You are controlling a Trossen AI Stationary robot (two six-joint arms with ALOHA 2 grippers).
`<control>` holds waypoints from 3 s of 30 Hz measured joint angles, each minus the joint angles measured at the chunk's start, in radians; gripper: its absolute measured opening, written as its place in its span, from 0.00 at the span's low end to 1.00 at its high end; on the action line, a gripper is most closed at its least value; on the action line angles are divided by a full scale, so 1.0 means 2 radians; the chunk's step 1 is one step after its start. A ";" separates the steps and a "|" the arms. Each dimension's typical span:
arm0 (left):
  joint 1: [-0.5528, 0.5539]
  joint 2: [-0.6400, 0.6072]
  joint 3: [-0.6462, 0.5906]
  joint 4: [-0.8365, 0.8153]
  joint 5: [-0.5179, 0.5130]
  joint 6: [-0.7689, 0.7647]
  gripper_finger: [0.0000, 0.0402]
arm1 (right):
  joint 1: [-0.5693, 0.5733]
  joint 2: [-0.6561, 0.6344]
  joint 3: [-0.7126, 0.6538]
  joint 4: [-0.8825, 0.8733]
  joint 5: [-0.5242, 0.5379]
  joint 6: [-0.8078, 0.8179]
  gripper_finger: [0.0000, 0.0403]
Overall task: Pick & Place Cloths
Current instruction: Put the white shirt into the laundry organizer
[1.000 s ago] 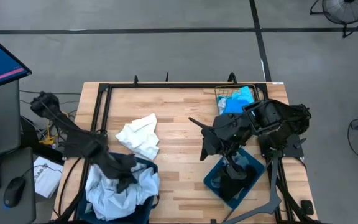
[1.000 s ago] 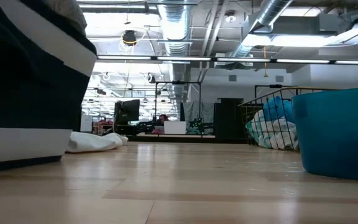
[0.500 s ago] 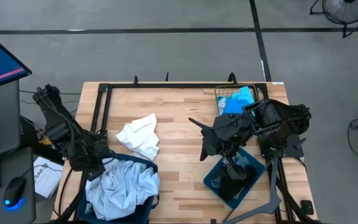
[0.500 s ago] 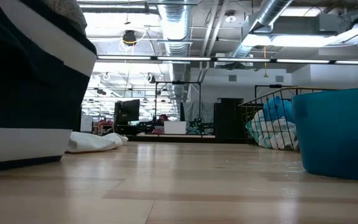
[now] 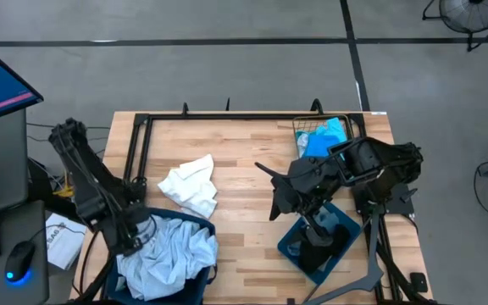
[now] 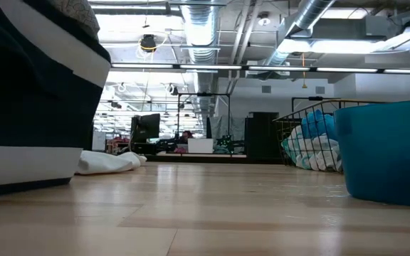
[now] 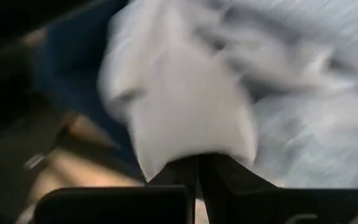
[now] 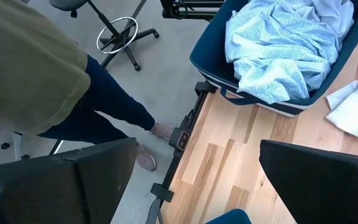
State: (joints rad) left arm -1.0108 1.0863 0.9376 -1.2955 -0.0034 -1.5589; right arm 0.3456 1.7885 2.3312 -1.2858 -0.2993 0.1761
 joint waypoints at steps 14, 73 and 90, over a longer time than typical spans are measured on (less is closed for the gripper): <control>0.017 0.099 -0.116 0.192 -0.078 -0.004 0.00 | -0.004 0.000 0.000 0.010 0.000 -0.001 0.83; 0.104 0.198 0.016 0.407 -0.171 0.240 0.00 | 0.011 0.000 0.000 -0.005 0.005 -0.013 0.83; 0.066 0.303 -0.010 0.409 -0.105 0.147 0.00 | -0.001 0.000 0.000 -0.009 0.041 -0.052 0.83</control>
State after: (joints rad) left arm -0.8787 1.6913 0.9181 -0.4781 -0.2127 -1.2640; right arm 0.3432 1.7885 2.3322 -1.3035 -0.2170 0.0723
